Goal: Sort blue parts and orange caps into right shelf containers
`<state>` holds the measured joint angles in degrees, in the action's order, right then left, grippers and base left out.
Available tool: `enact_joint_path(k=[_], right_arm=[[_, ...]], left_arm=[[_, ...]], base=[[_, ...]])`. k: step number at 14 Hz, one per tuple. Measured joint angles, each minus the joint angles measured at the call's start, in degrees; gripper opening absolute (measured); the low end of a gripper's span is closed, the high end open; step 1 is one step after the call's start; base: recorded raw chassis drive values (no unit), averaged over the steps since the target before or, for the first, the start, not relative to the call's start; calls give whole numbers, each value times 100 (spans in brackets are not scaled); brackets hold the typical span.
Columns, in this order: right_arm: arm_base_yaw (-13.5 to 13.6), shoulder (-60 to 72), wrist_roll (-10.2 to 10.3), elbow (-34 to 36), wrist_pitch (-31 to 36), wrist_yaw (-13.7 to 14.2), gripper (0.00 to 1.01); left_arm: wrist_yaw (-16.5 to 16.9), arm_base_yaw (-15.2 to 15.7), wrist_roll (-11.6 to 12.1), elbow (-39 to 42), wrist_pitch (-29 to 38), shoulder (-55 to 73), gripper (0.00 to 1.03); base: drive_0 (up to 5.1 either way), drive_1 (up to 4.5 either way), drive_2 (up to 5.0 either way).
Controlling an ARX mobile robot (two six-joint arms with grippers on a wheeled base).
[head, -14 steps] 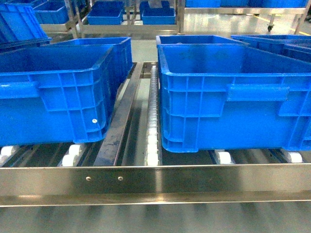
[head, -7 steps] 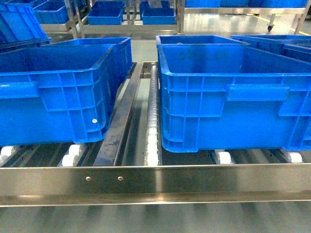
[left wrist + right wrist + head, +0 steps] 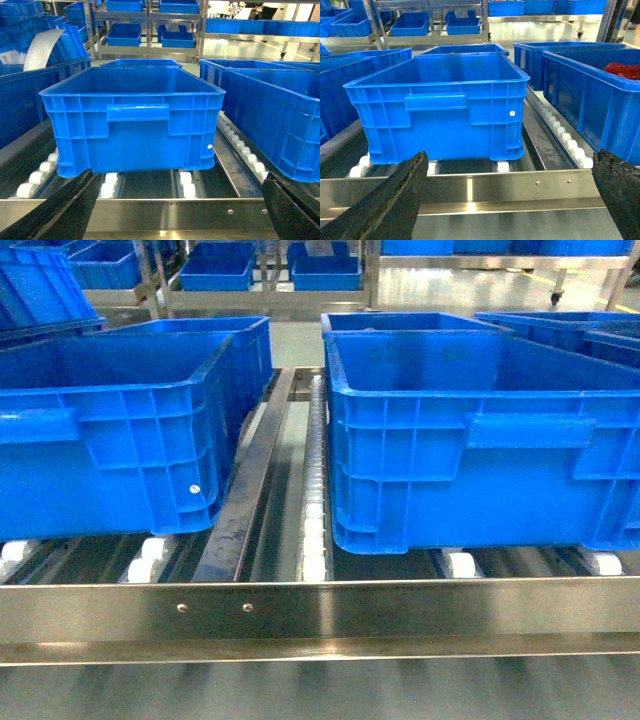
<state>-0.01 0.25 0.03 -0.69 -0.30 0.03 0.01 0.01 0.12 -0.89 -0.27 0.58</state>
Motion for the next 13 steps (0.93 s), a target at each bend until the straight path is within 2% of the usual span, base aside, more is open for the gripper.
enact_joint_path(k=[13], right_arm=[[0,0,0,0,0,-2,98]], left_arm=[[0,0,2,0,0,0,98]], base=[[0,0,0]])
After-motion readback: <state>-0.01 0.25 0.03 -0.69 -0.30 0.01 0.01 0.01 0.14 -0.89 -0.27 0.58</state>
